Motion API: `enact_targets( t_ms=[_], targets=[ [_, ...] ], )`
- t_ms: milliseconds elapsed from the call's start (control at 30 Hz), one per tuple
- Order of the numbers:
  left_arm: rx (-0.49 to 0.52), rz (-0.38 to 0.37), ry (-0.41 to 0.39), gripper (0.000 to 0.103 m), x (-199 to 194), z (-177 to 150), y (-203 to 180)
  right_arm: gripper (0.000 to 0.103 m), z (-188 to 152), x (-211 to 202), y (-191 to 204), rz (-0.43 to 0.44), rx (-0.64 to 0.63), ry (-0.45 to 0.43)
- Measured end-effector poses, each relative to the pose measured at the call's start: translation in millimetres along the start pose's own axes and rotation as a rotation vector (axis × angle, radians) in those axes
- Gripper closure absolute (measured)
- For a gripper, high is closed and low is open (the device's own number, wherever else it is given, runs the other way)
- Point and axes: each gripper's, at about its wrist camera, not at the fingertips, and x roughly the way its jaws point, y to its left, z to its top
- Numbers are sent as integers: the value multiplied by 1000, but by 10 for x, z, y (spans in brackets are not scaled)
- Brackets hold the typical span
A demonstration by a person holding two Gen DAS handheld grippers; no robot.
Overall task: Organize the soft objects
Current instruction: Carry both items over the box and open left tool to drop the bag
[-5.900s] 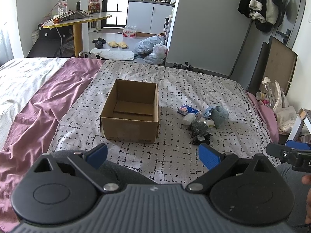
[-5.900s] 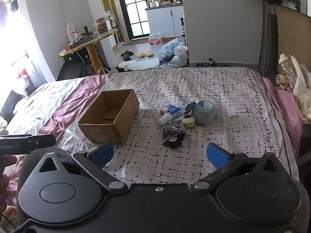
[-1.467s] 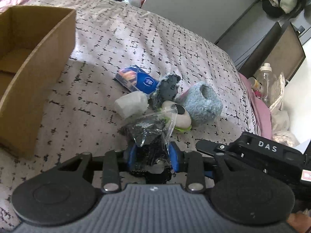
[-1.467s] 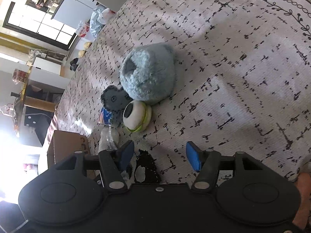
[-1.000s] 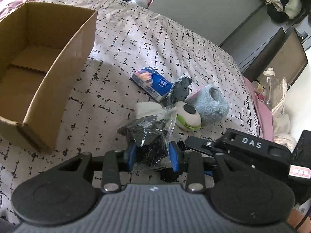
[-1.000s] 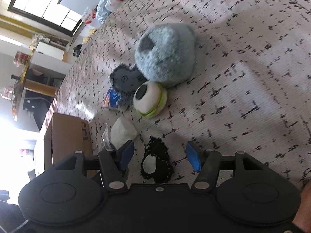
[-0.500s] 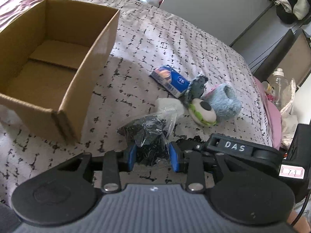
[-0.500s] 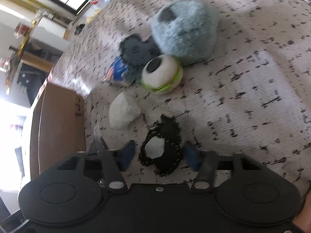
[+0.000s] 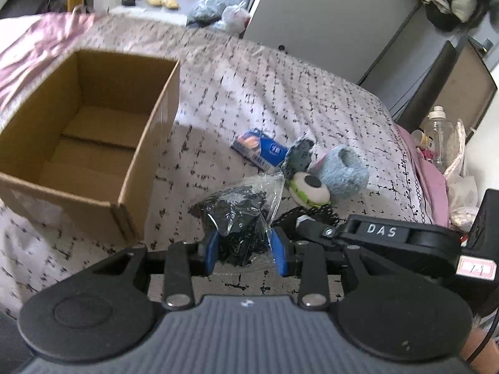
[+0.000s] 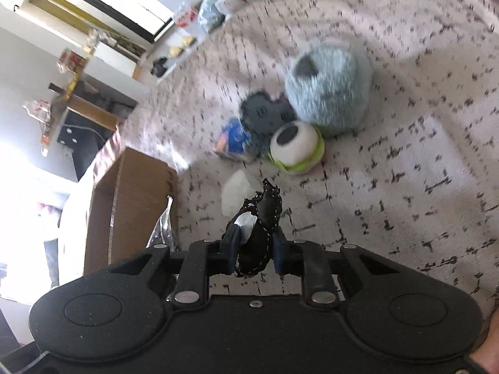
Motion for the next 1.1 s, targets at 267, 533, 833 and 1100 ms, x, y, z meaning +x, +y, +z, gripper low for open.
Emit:
enact_targets(
  t_ms=[267, 533, 833, 1100],
  targets=[
    [38, 21, -47, 68, -277, 63, -50, 81, -19, -347, 84, 46, -68, -66],
    [69, 37, -88, 68, -518, 127, -45, 81, -71, -463, 275, 51, -143, -127],
    [100, 38, -118, 68, -713, 223, 29, 81, -97, -571, 382, 67, -208, -170],
    [60, 40, -139, 68, -780, 298, 232, 81, -123, -554, 453, 49, -259, -202]
  ],
)
